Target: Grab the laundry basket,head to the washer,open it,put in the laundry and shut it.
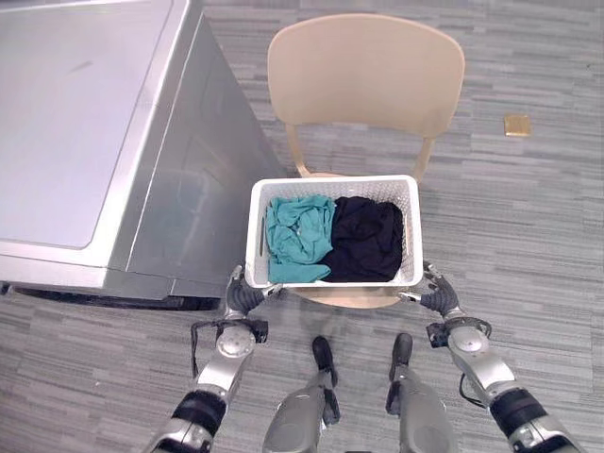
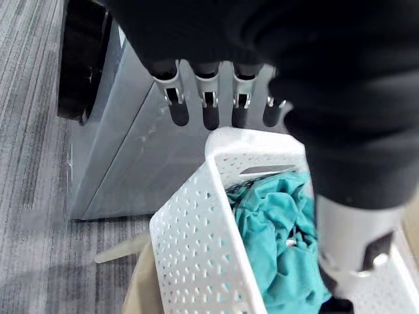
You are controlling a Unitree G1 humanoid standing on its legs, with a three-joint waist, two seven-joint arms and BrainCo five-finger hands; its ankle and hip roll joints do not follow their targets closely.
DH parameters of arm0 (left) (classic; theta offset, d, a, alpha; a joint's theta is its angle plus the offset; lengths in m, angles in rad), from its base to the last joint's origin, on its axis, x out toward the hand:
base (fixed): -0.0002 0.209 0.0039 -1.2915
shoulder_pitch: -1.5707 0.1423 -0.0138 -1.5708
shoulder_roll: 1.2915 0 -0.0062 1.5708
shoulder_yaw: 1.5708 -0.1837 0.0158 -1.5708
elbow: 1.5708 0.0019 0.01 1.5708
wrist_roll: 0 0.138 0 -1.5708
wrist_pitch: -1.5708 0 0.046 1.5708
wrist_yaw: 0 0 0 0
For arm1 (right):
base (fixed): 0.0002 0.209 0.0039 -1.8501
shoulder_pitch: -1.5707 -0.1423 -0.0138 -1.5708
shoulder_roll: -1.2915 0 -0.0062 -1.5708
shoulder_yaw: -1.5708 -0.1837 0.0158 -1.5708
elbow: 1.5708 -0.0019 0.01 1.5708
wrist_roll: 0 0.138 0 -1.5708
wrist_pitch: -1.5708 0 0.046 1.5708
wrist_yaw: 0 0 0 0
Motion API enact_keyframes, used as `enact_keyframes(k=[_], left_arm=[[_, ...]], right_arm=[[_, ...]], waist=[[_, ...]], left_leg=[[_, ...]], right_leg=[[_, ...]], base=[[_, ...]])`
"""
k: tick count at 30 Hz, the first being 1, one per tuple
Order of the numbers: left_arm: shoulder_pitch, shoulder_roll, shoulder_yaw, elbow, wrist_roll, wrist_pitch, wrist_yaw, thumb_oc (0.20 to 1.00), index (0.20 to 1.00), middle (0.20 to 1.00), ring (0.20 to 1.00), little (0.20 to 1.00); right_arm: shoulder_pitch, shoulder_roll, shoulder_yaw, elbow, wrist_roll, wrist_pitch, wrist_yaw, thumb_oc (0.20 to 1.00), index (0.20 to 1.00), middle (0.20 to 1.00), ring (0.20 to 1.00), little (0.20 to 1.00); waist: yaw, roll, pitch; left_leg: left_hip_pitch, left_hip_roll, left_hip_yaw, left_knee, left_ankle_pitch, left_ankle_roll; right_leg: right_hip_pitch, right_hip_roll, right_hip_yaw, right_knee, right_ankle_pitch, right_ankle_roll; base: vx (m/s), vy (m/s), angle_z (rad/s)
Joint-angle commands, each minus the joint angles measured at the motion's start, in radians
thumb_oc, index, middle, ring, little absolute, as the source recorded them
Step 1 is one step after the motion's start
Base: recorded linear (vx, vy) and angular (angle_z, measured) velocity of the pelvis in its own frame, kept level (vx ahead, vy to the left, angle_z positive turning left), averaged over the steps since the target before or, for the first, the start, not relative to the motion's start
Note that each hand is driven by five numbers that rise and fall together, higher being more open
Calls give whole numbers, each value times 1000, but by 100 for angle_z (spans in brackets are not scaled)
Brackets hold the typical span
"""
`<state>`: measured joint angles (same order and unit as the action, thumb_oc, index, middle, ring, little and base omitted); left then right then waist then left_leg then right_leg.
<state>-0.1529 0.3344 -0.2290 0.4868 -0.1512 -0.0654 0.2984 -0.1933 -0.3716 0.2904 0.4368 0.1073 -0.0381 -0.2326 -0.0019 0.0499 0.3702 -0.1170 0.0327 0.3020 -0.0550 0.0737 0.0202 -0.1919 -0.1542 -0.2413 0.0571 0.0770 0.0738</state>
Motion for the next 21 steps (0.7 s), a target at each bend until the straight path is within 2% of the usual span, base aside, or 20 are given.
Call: enact_keyframes(k=[1, 3, 4, 9, 14, 17, 21], left_arm=[[41, 23, 38, -49, 0, -54, -31, 1000, 1000, 1000, 1000, 1000], [64, 28, 49, -63, 2, -52, -43, 1000, 1000, 1000, 1000, 1000], [140, 49, 88, -91, 8, -44, -82, 1000, 1000, 1000, 1000, 1000], [225, 60, 130, -79, 18, -32, -130, 1000, 1000, 1000, 1000, 1000], [261, 48, 145, 72, 50, -1, -170, 1000, 1000, 1000, 1000, 1000], [252, 37, 139, 127, 39, 2, -170, 1000, 1000, 1000, 1000, 1000], [208, 22, 111, 227, 46, 0, -148, 1000, 1000, 1000, 1000, 1000]], right_arm=[[35, -11, -32, -69, -70, -42, 30, 1000, 1000, 1000, 1000, 1000], [53, -23, -47, -74, -80, -39, 35, 1000, 1000, 1000, 1000, 1000], [125, -52, -96, -87, -102, -35, 71, 1000, 1000, 1000, 1000, 1000], [207, -63, -127, -54, -117, -32, 116, 1000, 1000, 1000, 1000, 1000], [228, -47, -85, 106, -139, -27, 165, 1000, 1000, 1000, 1000, 1000], [223, -39, -65, 150, -136, -26, 166, 1000, 1000, 1000, 1000, 1000], [208, -32, -37, 201, -128, -26, 149, 1000, 1000, 1000, 1000, 1000]], waist=[[8, -49, -75], [7, -50, -81], [5, -53, -93], [8, -63, -113], [22, -74, -136], [28, -71, -134], [30, -58, -107]], left_leg=[[-53, -1, -24, 82, -76, -43], [-44, -1, -32, 82, -77, -43], [-11, 4, -51, 82, -78, -45], [22, 14, -70, 79, -72, -54], [29, 40, -99, 65, -34, -82], [5, 48, -111, 81, -20, -90], [-75, 51, -141, 132, -2, -108]], right_leg=[[21, -50, 35, 72, -138, 66], [31, -47, 34, 76, -145, 65], [60, -30, 35, 95, -168, 60], [109, 0, 39, 77, -186, 51], [160, 48, 41, 14, -187, 29], [164, 57, 32, -8, -187, 20], [163, 51, -16, -18, -197, -1]], base=[[-63, -62, 6], [-33, -93, 8], [-6, -98, 11], [-39, -120, 11], [-74, -166, 6], [-81, -108, 25], [-123, -59, 44]])
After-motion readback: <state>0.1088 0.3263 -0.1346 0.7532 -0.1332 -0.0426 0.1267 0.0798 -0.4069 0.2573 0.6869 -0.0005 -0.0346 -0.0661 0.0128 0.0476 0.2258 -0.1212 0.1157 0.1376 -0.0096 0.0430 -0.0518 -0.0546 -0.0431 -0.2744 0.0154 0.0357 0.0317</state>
